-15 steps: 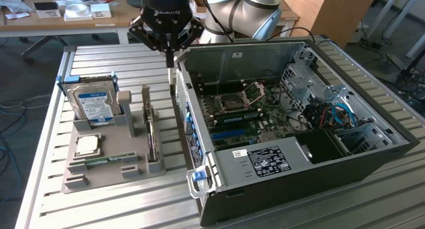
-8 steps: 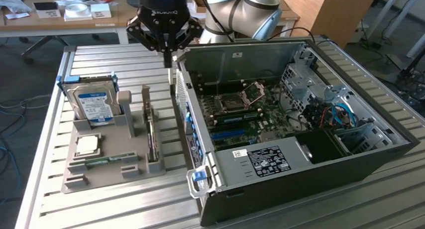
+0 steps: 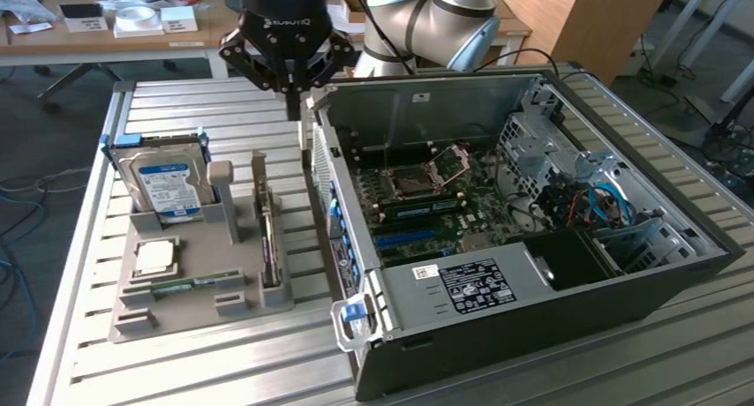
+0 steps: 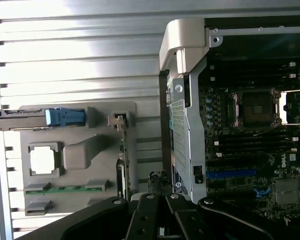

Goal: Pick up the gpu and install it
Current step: 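Reach for the gpu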

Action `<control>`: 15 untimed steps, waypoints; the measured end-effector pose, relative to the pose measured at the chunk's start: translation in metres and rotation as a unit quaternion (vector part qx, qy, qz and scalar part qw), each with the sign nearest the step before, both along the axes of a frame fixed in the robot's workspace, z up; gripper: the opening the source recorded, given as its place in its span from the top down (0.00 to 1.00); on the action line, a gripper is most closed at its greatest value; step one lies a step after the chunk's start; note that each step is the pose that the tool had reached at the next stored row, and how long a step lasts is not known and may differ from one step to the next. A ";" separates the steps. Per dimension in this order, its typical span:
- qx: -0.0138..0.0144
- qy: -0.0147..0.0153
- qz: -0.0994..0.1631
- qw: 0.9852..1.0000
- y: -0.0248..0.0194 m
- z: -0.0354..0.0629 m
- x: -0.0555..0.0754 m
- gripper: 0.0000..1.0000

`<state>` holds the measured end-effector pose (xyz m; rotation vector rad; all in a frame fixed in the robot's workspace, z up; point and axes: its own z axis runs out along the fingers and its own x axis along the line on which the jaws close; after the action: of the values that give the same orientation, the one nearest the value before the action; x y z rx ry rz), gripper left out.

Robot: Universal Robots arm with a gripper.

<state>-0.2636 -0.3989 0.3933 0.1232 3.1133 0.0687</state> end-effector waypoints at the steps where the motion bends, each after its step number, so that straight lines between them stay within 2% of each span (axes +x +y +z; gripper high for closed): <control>1: 0.000 0.000 0.000 1.000 0.0000 0.0000 -0.001 0.89; 15: 0.000 0.000 0.000 1.000 0.0000 0.0000 -0.007 0.89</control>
<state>-0.2710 -0.3989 0.3933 0.1234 3.1133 0.0688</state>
